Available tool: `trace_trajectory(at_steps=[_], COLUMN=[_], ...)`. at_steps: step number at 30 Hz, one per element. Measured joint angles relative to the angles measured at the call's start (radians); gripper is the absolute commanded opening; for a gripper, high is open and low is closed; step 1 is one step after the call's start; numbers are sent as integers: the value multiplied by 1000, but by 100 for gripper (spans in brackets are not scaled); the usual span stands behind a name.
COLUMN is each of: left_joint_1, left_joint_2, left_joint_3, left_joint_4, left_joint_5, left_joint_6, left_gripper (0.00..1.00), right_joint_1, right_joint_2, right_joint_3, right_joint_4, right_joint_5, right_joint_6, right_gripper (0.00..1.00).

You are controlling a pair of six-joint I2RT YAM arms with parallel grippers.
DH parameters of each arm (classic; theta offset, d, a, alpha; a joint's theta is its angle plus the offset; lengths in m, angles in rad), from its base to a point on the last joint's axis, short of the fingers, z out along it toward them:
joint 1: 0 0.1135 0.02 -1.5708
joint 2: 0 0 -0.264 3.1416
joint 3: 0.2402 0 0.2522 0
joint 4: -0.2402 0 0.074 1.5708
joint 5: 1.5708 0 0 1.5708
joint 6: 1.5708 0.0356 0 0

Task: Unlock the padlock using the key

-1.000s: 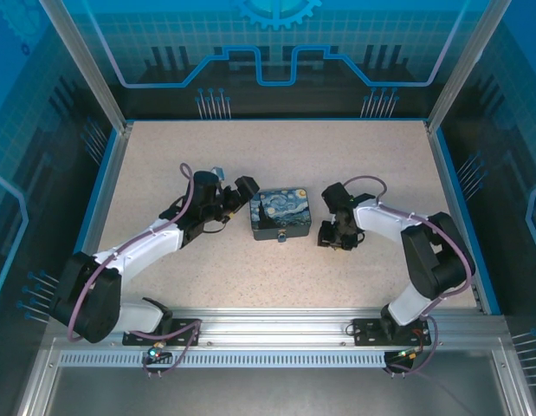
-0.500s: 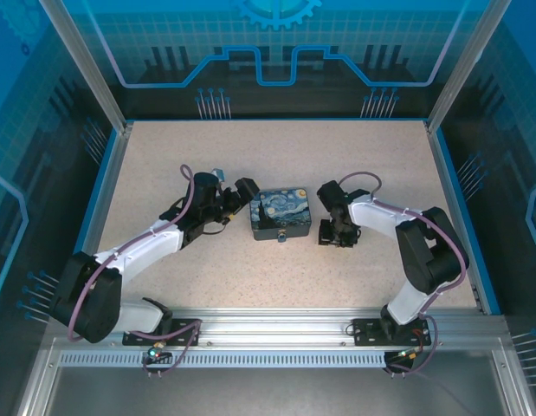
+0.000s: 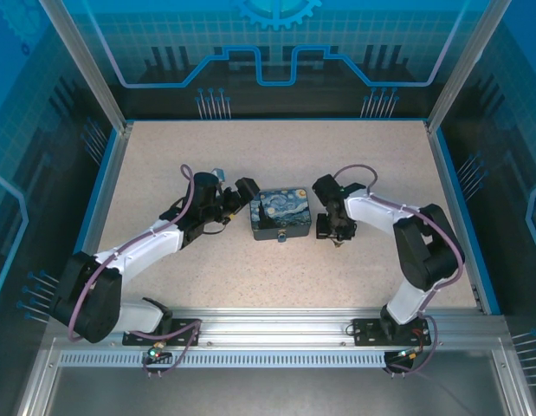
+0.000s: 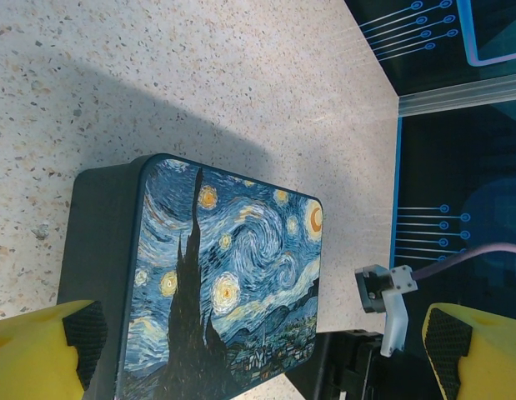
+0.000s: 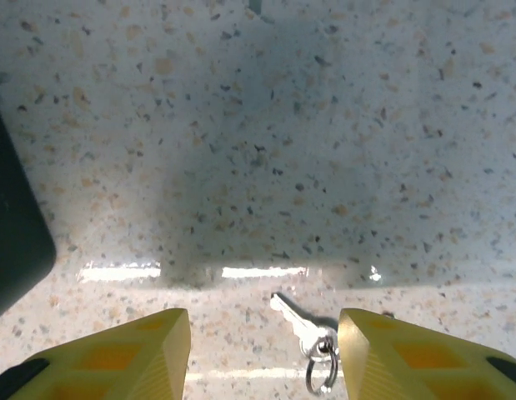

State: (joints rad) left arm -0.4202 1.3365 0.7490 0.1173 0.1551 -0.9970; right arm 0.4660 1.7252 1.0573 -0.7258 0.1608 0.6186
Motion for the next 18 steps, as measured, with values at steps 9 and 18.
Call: trace_trajectory(at_steps=[9,18], left_joint_1=[0,0], left_joint_2=[6,27], left_joint_3=[0,0], left_joint_4=[0,23], left_joint_5=[0,4], left_joint_6=[-3,-18], left_gripper=[99,99], right_joint_1=[0,7], right_joint_2=[29,-30], right_joint_3=[-14,-84], right_joint_4=[2,16], right_joint_5=[-26,-48], right_joint_6=[6,34], right_gripper=[50,53])
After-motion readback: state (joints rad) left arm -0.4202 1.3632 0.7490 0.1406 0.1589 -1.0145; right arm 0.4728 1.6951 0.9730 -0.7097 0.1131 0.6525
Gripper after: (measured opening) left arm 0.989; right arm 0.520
